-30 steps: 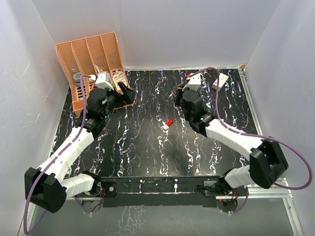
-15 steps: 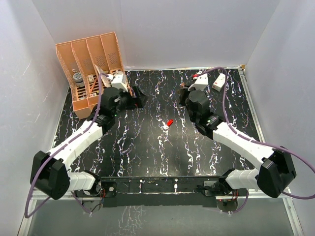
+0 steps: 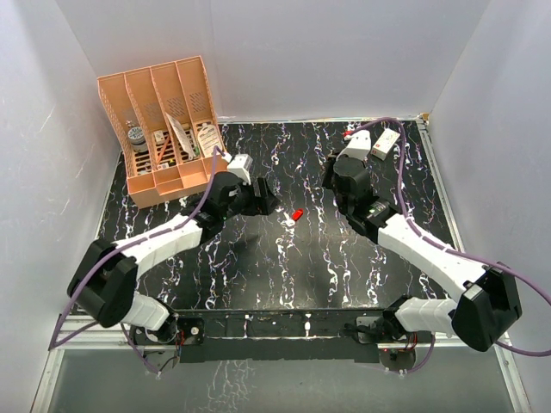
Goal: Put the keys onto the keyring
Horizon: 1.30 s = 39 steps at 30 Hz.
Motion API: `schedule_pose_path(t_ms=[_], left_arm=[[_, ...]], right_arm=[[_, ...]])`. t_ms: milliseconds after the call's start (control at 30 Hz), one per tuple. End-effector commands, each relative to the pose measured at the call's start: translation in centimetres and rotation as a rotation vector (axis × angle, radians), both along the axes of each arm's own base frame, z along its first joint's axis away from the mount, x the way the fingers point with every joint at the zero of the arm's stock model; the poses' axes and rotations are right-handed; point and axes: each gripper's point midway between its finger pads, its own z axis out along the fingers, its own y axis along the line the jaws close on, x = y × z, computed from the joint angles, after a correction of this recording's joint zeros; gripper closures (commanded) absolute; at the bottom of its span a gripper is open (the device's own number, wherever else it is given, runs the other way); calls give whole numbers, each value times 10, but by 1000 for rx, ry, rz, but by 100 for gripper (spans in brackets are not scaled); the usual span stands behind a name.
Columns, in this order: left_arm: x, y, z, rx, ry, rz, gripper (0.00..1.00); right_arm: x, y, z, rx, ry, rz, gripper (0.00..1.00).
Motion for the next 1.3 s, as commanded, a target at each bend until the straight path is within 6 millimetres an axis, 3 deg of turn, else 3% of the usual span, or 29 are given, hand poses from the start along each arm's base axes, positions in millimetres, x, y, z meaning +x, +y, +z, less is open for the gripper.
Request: schedule_pose_path(t_ms=[0, 400, 767, 1267], left_arm=[[0, -16, -17, -38, 29, -8, 27], [7, -51, -60, -54, 94, -48, 35], [13, -80, -79, -14, 100, -106, 46], [26, -95, -108, 219, 97, -95, 50]], right_arm=[[0, -5, 48, 72, -96, -14, 100], [-4, -15, 55, 75, -109, -22, 100], [-4, -20, 55, 76, -111, -26, 100], [-7, -27, 62, 82, -127, -35, 100]])
